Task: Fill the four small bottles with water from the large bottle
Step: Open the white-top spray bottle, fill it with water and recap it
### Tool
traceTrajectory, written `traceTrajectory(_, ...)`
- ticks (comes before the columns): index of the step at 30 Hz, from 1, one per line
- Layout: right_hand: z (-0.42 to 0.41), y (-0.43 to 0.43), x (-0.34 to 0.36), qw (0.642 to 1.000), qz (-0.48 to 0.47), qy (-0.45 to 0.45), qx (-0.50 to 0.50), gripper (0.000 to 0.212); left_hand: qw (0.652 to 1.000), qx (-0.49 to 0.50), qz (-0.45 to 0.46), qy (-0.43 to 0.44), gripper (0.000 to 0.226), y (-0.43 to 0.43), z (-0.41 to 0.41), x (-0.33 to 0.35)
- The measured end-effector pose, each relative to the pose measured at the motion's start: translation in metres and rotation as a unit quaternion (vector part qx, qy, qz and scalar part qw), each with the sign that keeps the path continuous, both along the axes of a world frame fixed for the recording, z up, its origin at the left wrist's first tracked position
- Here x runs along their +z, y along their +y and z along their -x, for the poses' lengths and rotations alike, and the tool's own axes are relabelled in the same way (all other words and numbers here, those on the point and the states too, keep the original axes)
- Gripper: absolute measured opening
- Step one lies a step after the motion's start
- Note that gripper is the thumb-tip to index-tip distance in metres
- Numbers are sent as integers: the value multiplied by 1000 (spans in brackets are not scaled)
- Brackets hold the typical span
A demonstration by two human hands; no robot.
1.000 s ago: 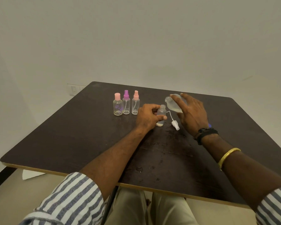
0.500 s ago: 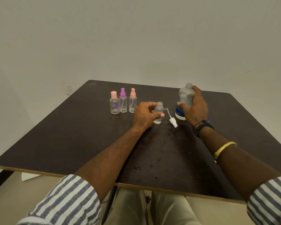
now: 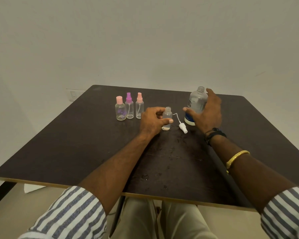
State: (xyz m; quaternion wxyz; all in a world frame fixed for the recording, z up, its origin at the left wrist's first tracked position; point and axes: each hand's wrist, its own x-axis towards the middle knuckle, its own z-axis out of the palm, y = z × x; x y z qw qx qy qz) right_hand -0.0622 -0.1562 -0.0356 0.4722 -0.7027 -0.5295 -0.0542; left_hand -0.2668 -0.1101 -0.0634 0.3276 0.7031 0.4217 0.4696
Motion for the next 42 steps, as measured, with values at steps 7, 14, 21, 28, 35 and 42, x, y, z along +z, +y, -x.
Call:
traceTrajectory(7, 23, -12, 11, 985, -130, -109, -24, 44, 1000, -1, 3, -1, 52, -3, 0, 3)
traceTrajectory(14, 42, -11, -7, 968, 105, -216, 67, 20, 1000, -1, -5, -4, 51, -4, 2, 3)
traceTrajectory(21, 46, -10, -13, 948, 228, -220, 39, 26, 1000, 9, -10, 6, 52, -5, 1, 4)
traceTrajectory(28, 44, -11, -5, 979, 115, -160, 51, 10, 1000, 4, -8, 3, 51, -7, 1, 5)
traceTrajectory(35, 47, -13, 20, 979, -122, -128, 102, 13, 1000, 0, 7, -5, 50, -6, 2, 4)
traceTrajectory(42, 48, -22, 30, 950, -231, -159, 138, 12, 1000, -2, 16, -14, 49, -7, 1, 3)
